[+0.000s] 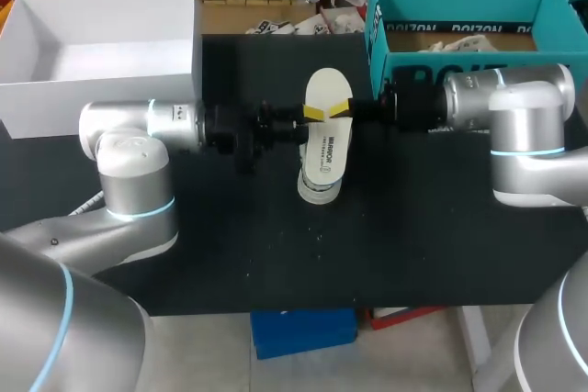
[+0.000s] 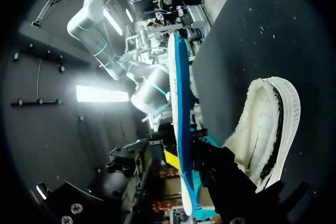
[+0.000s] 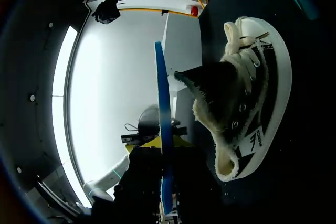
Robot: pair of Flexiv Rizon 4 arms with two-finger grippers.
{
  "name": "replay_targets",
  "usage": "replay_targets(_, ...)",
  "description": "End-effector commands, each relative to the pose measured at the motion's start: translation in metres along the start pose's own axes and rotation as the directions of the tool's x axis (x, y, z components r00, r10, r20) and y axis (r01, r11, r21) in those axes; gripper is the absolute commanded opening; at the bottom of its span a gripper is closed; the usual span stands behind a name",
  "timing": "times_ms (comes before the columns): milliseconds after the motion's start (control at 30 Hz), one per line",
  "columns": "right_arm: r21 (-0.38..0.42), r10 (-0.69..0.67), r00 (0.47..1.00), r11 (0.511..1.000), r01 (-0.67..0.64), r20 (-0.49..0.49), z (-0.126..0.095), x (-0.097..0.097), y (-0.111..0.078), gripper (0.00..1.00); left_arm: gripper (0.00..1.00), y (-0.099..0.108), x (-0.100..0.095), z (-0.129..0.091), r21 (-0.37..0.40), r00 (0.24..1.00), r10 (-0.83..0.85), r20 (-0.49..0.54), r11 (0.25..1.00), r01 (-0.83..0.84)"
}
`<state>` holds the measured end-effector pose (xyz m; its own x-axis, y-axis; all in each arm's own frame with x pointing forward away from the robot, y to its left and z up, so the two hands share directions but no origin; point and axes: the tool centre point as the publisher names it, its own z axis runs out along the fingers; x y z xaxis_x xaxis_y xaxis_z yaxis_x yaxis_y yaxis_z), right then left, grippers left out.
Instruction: Take the shoe out of the shoebox, open the shoe tongue, remove and reinsert the insole, then place the shoe into the shoebox
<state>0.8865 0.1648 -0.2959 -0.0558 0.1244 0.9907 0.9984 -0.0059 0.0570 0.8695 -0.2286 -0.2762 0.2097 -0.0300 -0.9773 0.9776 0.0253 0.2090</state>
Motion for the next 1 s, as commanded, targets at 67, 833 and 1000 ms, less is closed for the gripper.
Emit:
replay_targets(67,-0.001,0.001,1.0,1.0,-0.001,0.0,0.0011,-0.0006,0.0004,0.0,0.4,0.0034,0.0056,0.0078,0.003,1.0,-0.002,-0.003,1.0,0.002)
replay_targets(833,-0.001,0.0,1.0,1.0,0.0,0.0,0.001,-0.0001,0.0006,0.28,0.0,0.0018,0.0138,0.0085,0.022,0.999,-0.024,-0.02,0.999,0.025)
replay_targets(1000,-0.029,0.01,0.999,1.0,-0.009,0.032,-0.0062,0.0027,0.0012,1.0,0.0,-0.0005,0.01,0.0056,0.0,0.998,-0.059,-0.026,0.998,0.059)
